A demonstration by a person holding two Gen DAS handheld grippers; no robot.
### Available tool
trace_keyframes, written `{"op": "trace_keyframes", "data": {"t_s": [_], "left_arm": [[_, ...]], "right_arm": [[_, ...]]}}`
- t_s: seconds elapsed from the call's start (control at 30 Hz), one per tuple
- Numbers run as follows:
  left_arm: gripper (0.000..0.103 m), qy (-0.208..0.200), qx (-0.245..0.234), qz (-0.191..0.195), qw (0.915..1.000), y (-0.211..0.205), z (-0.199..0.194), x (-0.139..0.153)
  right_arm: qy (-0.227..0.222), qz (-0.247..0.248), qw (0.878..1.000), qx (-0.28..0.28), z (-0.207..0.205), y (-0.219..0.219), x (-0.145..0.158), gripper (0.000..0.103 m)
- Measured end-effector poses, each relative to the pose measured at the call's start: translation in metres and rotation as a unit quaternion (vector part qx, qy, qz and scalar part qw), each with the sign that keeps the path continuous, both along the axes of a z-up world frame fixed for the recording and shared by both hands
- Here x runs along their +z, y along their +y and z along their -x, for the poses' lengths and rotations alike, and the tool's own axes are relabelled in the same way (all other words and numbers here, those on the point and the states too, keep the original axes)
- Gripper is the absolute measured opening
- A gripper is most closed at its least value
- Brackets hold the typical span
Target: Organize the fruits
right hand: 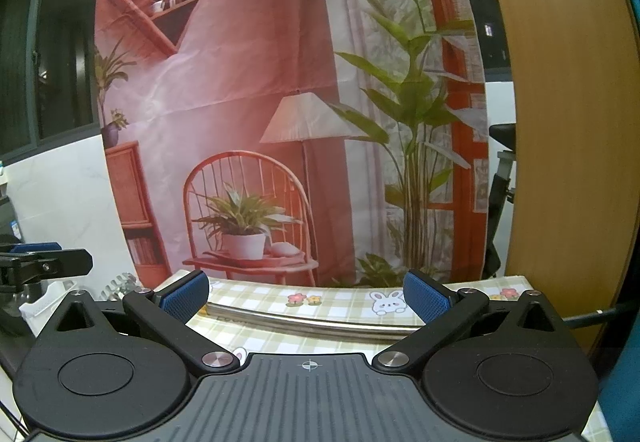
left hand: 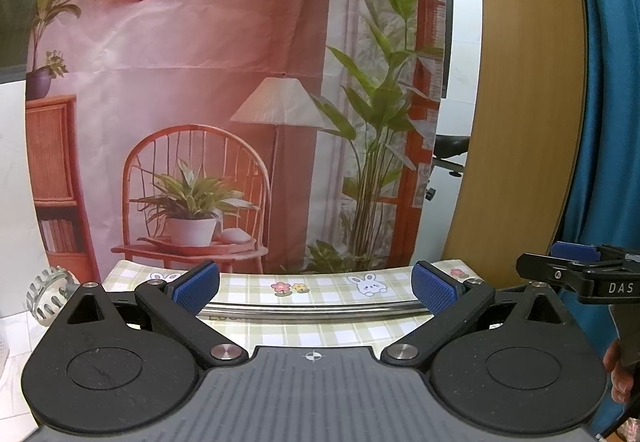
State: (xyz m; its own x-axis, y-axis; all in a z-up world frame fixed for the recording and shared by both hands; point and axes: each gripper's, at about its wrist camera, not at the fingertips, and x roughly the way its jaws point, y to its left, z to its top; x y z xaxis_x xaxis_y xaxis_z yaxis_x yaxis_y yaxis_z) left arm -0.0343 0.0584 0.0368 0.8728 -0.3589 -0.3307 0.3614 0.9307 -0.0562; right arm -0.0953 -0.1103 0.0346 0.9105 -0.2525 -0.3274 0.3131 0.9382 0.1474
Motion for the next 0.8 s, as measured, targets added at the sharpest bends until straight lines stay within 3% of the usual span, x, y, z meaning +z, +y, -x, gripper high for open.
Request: {"op": "trace_keyframes", "data": {"t_s": [0.8], "left_arm": [[0.103, 0.008, 0.005, 0.006, 0.9999, 0.0004, -0.0015, -0.0011]], "right_arm": [[0.0, 0.001, 1.0, 0.0, 0.0001, -0.0014, 0.0008, 0.103]]}}
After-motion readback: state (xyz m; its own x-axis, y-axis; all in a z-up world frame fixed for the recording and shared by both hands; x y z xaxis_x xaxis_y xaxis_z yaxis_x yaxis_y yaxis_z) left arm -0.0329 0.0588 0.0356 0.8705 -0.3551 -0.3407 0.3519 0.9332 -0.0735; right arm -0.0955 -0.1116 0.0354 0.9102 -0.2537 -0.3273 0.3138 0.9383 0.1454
